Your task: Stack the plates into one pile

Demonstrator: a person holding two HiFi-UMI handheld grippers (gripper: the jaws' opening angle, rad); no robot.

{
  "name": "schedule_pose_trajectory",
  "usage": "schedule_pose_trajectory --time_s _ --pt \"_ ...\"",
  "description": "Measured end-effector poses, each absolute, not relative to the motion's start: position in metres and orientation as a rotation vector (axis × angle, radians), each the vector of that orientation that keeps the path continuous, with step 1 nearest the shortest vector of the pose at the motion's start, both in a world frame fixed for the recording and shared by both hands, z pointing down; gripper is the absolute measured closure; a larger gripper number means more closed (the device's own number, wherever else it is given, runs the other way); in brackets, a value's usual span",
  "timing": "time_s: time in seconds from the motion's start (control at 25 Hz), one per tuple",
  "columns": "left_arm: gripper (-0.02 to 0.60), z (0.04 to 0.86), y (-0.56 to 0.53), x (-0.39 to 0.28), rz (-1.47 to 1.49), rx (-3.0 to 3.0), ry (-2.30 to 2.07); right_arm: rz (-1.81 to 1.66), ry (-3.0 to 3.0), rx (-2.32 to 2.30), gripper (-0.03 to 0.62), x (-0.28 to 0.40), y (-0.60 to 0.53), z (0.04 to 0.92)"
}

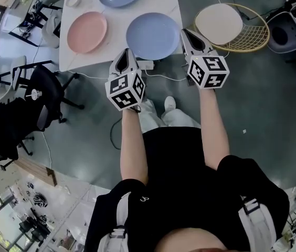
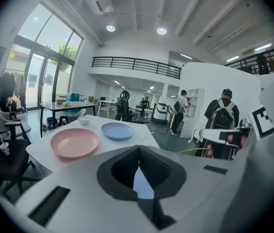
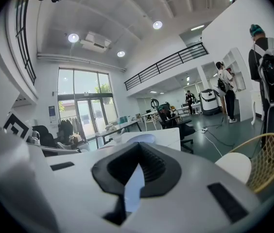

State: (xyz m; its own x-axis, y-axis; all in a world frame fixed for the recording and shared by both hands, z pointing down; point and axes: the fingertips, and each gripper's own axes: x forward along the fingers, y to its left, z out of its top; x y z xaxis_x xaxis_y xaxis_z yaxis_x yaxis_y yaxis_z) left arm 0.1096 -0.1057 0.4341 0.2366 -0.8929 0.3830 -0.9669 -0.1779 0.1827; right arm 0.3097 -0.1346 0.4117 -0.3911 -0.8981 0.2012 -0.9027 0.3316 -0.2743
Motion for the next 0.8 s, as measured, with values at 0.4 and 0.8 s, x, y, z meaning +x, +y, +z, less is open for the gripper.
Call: schedule_pose_trajectory --time_s 0.4,0.8 --pt "0.566 0.485 -0.130 0.097 0.344 2.045 -1.668 0.639 -2.427 1.764 0.585 0.344 -0.144 0.457" --pt "0.479 0.533 -0.143 0.094 0.446 1.972 -1.548 0.797 -2.288 1.674 0.523 0.329 -0.153 0.523"
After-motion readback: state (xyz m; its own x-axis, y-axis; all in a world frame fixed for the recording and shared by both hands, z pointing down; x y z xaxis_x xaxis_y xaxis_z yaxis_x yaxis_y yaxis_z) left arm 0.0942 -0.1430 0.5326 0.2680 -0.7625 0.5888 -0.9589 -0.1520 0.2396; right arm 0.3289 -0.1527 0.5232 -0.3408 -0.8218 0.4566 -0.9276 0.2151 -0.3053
